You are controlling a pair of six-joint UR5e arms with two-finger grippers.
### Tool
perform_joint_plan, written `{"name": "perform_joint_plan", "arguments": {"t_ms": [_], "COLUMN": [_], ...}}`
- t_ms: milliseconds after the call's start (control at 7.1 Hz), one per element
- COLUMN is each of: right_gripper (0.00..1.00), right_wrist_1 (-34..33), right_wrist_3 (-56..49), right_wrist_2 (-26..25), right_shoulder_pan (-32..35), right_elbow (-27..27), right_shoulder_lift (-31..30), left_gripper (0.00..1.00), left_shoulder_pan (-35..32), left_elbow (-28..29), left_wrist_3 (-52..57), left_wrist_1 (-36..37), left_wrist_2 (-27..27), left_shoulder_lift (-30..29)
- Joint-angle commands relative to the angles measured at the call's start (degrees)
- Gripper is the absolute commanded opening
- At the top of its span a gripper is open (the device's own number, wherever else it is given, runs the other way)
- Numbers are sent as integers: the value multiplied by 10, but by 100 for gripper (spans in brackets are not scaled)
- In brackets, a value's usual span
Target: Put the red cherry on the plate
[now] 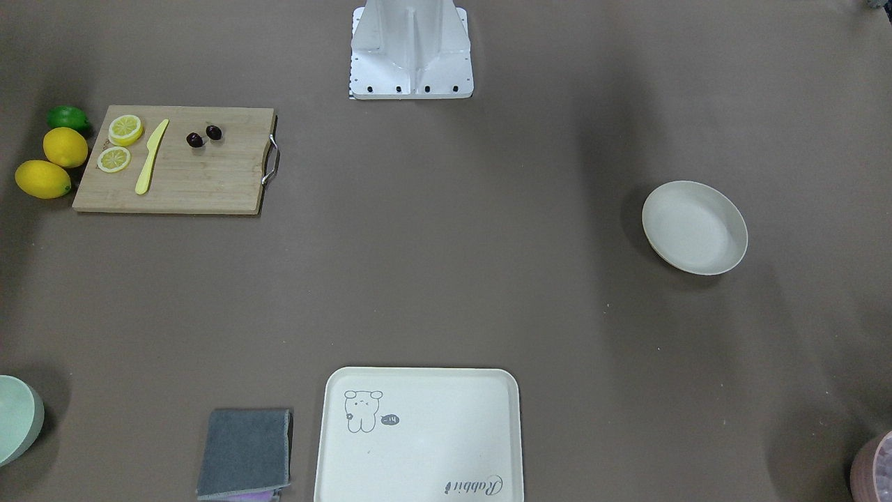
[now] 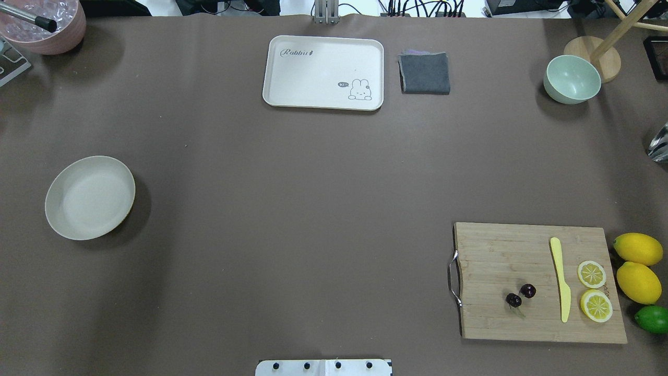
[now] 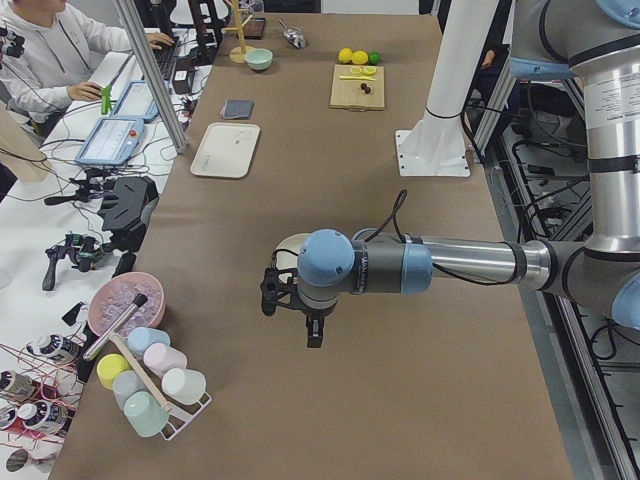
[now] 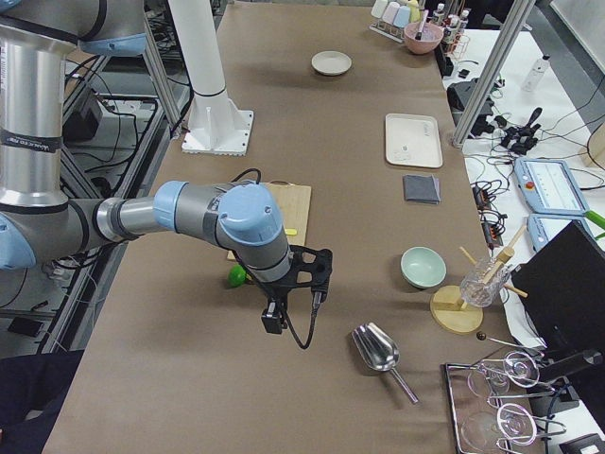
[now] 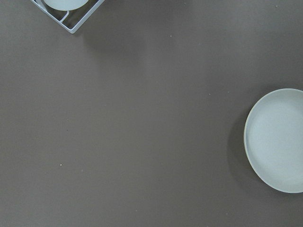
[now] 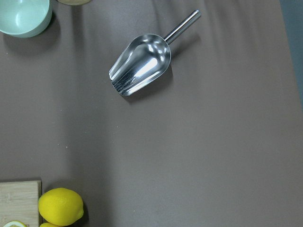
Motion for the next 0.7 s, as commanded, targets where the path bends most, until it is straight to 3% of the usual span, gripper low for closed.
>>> {"name": "perform_joint_plan", "arguments": {"t_ms": [0, 141, 282, 563], "right_gripper": [100, 100, 100, 100], "right_wrist_1": [0, 0, 0, 0], "right_wrist_3": [-5, -6, -7, -9], "right_wrist_2": [1, 1, 1, 0], "right_shoulder_pan": [0, 0, 0, 2], "right_elbow": [0, 2, 0, 2], "right_shoulder_lift": [-11, -11, -12, -14], "left_gripper": [81, 73, 98, 98], "left_shoulder_pan": [2, 4, 22, 103], "left_elbow": [-34, -35, -31, -31], "left_wrist_3": [-43, -43, -43, -77], "left_wrist_1": [1, -38, -51, -53], "left_wrist_2": [0, 1, 1, 28], "left_shoulder_lift": [23, 39, 39, 11]}}
